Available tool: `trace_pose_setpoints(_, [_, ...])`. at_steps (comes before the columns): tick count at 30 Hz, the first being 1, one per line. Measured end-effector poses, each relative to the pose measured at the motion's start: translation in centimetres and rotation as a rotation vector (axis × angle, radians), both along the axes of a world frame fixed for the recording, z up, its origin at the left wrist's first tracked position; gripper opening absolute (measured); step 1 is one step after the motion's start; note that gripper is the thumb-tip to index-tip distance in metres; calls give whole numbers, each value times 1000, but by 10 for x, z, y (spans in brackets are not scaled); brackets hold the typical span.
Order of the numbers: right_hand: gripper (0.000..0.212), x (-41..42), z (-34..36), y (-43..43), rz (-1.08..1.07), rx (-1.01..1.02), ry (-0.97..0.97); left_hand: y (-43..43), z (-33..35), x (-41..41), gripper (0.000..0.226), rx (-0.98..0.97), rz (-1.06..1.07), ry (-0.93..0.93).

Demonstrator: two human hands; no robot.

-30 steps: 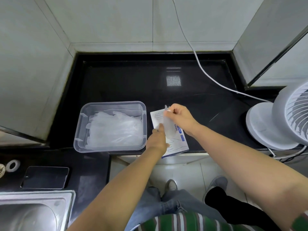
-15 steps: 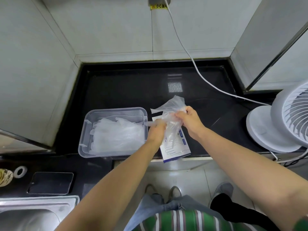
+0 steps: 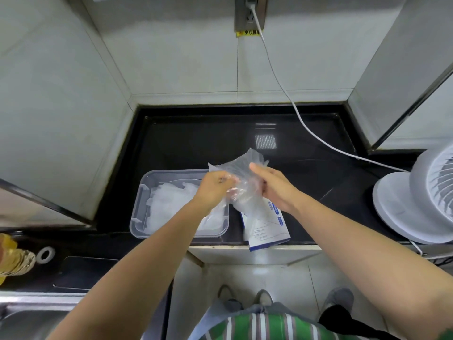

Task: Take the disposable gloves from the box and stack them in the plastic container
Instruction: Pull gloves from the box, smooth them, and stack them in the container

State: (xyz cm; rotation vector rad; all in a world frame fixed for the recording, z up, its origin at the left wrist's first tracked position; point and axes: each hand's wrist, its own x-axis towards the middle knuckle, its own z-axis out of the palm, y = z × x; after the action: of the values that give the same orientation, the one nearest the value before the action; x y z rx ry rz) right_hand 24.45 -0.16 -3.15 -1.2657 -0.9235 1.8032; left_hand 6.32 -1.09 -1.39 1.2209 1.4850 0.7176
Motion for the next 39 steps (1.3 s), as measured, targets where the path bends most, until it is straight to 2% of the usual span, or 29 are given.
trace_pose_setpoints(2, [14, -4, 2, 4, -35, 13, -28, -3, -1, -17, 16, -3, -58, 54])
trace_pose_setpoints(6, [24, -22, 0, 7, -187, 59, -248, -6, -2, -49, 17, 25, 97, 80])
trace_pose_setpoints(9, [13, -40, -2, 5, -133, 74, -220, -6, -4, -63, 24, 0, 162, 95])
trace_pose_setpoints(12, [17, -62, -1, 5, -98, 79, -194, -5, -7, -72, 21, 17, 200, 122])
trace_pose_setpoints(14, [14, -75, 1, 6, -121, 146, -284, -4, -5, -76, 18, 76, 248, 160])
trace_pose_setpoints(19, [29, -104, -2, 10, -104, 293, -484, 1, -11, -96, 18, 129, 300, 249])
trace_pose_setpoints(23, [32, -119, -11, 8, -69, 286, -623, -4, -19, -129, 25, 211, 205, 521])
trace_pose_setpoints(27, [23, -121, -17, 14, -208, 307, -721, -9, -32, -151, 21, 184, 115, 779])
trace_pose_setpoints(30, [12, -122, -8, 16, -298, 415, -674, -10, -39, -148, 21, 127, -20, 876])
trace_pose_setpoints(32, [11, -129, 0, 15, -240, 520, -604, -8, -39, -140, 26, 118, -86, 911])
trace_pose_setpoints(34, [12, -141, 0, 14, -68, 543, -577, -4, -44, -131, 24, 90, -143, 975])
trace_pose_setpoints(37, [10, -156, -14, 10, 376, 293, -615, -1, -55, -125, 39, 90, -208, 1063])
trace_pose_setpoints(39, [11, -163, -32, 7, 487, 135, -636, 0, -62, -124, 43, 67, -214, 1030])
